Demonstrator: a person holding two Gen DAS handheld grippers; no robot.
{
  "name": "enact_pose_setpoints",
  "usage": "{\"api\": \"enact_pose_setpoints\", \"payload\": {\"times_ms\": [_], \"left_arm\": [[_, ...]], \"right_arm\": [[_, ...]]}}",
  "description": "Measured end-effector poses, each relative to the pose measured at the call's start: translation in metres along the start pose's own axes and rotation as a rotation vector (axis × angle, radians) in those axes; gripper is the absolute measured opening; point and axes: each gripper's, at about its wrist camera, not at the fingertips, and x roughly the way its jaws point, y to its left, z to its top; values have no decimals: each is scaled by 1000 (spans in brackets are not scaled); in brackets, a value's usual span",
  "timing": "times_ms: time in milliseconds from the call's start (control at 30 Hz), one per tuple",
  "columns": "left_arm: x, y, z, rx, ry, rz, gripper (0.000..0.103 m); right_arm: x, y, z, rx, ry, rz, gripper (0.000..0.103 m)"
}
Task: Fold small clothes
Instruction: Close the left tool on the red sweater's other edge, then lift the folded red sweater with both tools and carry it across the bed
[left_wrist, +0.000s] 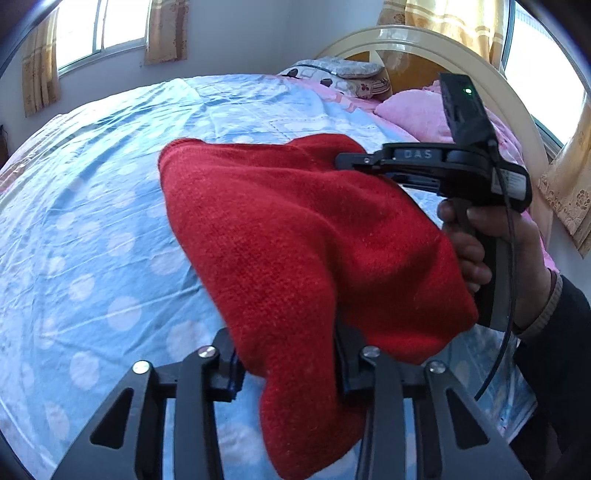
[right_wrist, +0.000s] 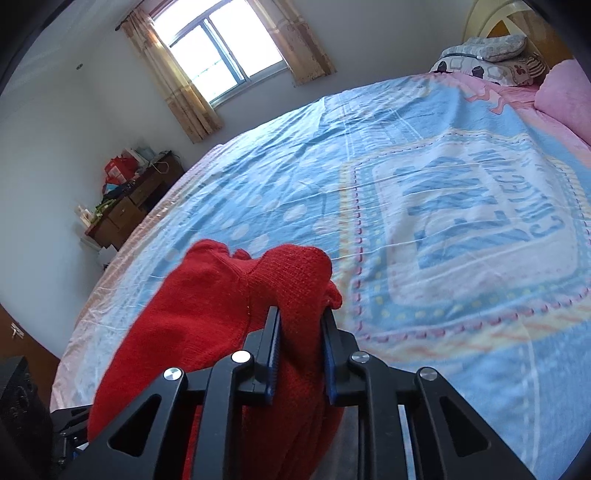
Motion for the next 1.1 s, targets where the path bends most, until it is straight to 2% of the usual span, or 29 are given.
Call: {"api": "enact_pose_setpoints", "payload": {"times_ms": [267,500,867,1100], "left_arm": [[-30,-2,-20,9,-4,10,32],[-63,1,-35,3,-43,34,31],[-98,21,-65,-30,-75,110,31],[-115,34,-73,-59,-97,155,31]], "right_arm": [[-27,30,-20,-20,-18,44,18],[-35,57,-39,-23,-19,89,18],[-25,116,-57,-74,-7,167,18],[-13,154,-64,-100,1,215,17]]}}
